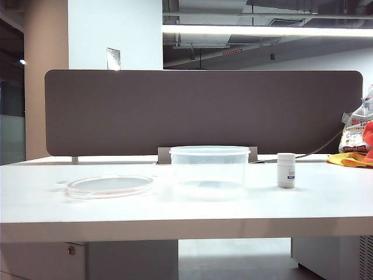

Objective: Remove the lid of the round box, pick up the small white medicine bottle inside, and place it on the table.

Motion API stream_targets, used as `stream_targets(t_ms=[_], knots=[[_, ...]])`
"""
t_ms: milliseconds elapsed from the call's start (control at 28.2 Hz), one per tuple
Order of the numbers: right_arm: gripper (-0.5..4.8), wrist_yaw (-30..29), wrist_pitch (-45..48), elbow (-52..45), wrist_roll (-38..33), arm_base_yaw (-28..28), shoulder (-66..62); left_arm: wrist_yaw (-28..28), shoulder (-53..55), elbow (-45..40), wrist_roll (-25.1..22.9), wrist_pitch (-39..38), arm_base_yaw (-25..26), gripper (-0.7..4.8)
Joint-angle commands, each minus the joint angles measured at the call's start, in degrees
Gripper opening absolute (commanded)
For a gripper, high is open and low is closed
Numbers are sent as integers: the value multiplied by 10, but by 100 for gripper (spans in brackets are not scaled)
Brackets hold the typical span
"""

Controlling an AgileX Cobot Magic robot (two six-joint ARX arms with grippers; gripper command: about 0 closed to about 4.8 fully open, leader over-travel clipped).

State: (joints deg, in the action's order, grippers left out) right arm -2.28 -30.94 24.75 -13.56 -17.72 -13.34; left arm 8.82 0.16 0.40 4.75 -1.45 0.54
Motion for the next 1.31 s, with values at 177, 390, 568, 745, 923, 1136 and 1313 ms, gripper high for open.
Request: stream_targets(t_ms=[177, 390, 568, 745, 923, 1136, 1313], knots=[[103, 12, 96, -26, 76, 118, 3, 2, 0, 0, 1, 7, 1, 21], [103, 11, 209, -122, 73, 196, 69, 2, 0, 0, 1, 7, 1, 22], [103, 12, 252, -184, 77, 199, 127, 2, 0, 0, 1, 7, 1, 21], [103, 7, 259, -210, 74, 198, 132, 2, 0, 0, 1, 7, 1, 22], [103, 7, 264, -226, 77, 198, 132, 2, 0, 0, 1, 7, 1, 21], [103, 7, 245, -245, 102, 190, 132, 2, 0, 0, 1, 7, 1, 22], [103, 9, 236, -245, 141, 185, 132, 2, 0, 0, 1, 7, 1, 22]])
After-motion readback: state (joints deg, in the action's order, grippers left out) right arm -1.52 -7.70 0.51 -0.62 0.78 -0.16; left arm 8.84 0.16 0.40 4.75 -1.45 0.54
